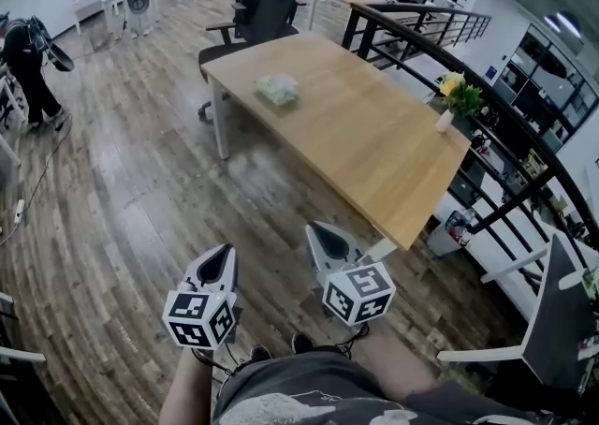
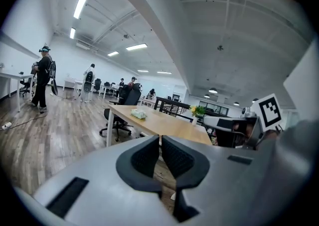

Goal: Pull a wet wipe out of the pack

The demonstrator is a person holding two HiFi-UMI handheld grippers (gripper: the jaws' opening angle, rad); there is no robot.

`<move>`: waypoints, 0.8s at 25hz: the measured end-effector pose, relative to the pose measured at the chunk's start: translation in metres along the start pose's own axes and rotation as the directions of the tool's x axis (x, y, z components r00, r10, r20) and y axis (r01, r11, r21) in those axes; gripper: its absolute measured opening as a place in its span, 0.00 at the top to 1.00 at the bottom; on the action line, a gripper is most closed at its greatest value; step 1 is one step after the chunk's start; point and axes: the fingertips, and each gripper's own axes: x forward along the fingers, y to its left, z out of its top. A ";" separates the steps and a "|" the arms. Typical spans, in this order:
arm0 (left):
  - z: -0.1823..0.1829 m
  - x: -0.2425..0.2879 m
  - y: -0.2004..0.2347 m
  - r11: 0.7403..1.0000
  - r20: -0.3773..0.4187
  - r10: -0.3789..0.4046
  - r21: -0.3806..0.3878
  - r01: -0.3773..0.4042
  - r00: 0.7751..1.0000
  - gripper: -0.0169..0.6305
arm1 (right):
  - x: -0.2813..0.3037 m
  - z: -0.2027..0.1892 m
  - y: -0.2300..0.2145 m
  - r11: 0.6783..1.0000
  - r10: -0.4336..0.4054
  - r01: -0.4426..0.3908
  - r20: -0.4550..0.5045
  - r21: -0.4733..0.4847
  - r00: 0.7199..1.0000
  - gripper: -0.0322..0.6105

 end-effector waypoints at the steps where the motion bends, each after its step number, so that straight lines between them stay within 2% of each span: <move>1: -0.001 -0.004 0.003 1.000 0.000 -0.001 0.000 0.001 1.000 0.93 | 0.001 0.001 0.004 1.000 0.004 -0.004 0.013 0.013 1.000 0.91; 8: -0.009 -0.036 0.030 1.000 0.002 0.010 -0.001 -0.010 1.000 0.93 | 0.003 -0.012 0.036 0.999 0.019 -0.020 0.008 0.025 1.000 0.91; 12: -0.014 -0.040 0.043 1.000 -0.005 0.007 -0.009 -0.007 1.000 0.93 | 0.004 -0.029 0.041 1.000 -0.002 0.003 -0.024 0.031 1.000 0.91; 16: -0.014 -0.039 0.056 1.000 -0.009 0.007 -0.021 -0.007 1.000 0.93 | 0.009 -0.033 0.034 0.998 -0.063 0.063 -0.044 0.000 0.997 0.91; 20: -0.009 -0.031 0.065 0.998 -0.012 0.039 0.043 -0.039 0.999 0.93 | 0.022 -0.032 0.029 0.998 -0.050 0.051 -0.038 0.020 0.998 0.91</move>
